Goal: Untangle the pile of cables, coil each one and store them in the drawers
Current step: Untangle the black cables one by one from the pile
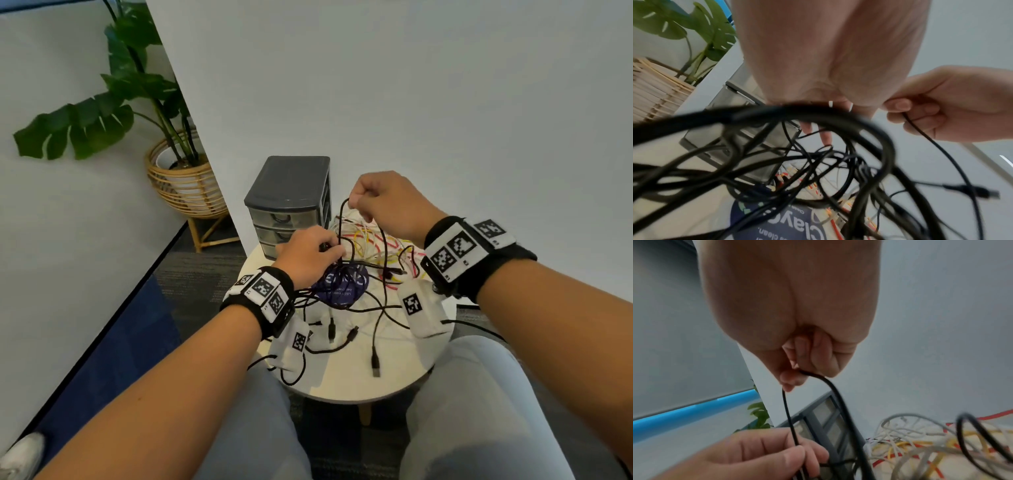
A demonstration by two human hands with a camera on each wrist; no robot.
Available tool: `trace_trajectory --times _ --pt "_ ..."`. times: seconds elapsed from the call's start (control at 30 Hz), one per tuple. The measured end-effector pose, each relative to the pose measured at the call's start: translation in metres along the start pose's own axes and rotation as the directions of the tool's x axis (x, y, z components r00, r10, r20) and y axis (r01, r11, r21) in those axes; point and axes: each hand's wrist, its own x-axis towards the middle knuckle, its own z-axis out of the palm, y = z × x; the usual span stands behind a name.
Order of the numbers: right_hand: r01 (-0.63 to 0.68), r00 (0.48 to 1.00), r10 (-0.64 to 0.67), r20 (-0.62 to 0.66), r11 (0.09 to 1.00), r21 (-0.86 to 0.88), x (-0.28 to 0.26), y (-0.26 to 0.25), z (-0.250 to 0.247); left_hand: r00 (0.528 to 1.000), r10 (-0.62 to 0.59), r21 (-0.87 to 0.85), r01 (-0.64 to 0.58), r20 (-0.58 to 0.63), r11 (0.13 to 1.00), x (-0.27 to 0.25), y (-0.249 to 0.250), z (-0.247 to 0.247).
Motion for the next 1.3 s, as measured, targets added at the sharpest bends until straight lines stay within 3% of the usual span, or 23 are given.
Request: trace_trajectory --times 0.2,0.33,0.4,0.5,0.6,0.67,0.73,0.87,1.0,1.2,1.3 --pt "0.026 0.946 0.11 -0.304 0.911 0.411 -0.001 -0.002 -0.002 1.0 -0.003 0.063 0.004 -0.017 0.998 -0.006 -0.001 -0.006" --pt "0.045 0.923 0.171 -0.346 0.842 0.537 -0.003 -0.004 -0.008 1.0 -0.006 0.13 0.01 -0.031 0.991 -0.014 0.006 -0.005" --pt "0.017 0.925 0.165 -0.343 0.882 0.472 -0.006 -0.005 -0.011 0.998 -0.001 0.132 0.01 -0.067 0.991 -0.016 0.01 -0.006" --pt "-0.134 0.941 0.177 -0.29 0.978 0.162 -0.008 0.006 -0.017 0.982 -0.016 0.071 0.029 -0.187 0.997 -0.017 0.011 -0.011" --pt "-0.328 0.944 0.316 -0.089 0.926 -0.187 -0.013 0.025 -0.017 0.958 -0.057 -0.024 0.052 -0.282 0.998 -0.014 0.01 -0.019" --pt "-0.354 0.934 0.352 -0.058 0.89 -0.287 -0.019 0.026 -0.013 0.965 -0.024 -0.076 0.004 -0.263 0.997 -0.014 0.013 -0.024" --pt "-0.292 0.956 0.273 -0.105 0.904 -0.312 -0.024 0.017 -0.009 0.965 0.031 -0.099 -0.058 -0.26 0.993 -0.016 0.018 -0.027" --pt "0.001 0.991 -0.062 -0.119 0.891 -0.453 -0.027 -0.016 -0.006 0.94 0.108 -0.087 -0.143 -0.324 0.986 -0.018 0.028 -0.032" --pt "0.21 0.976 -0.163 0.143 0.876 -0.434 -0.018 -0.033 0.0 0.931 0.175 -0.093 -0.215 -0.319 0.972 -0.022 0.039 -0.039" --pt "0.244 0.969 -0.195 0.153 0.865 -0.438 -0.008 -0.033 -0.006 0.948 0.181 -0.223 -0.242 -0.264 0.944 -0.027 0.041 -0.045" --pt "0.204 0.976 -0.218 -0.03 0.946 -0.253 -0.005 -0.041 -0.016 0.966 0.156 -0.27 -0.209 -0.207 0.94 -0.029 0.035 -0.041"
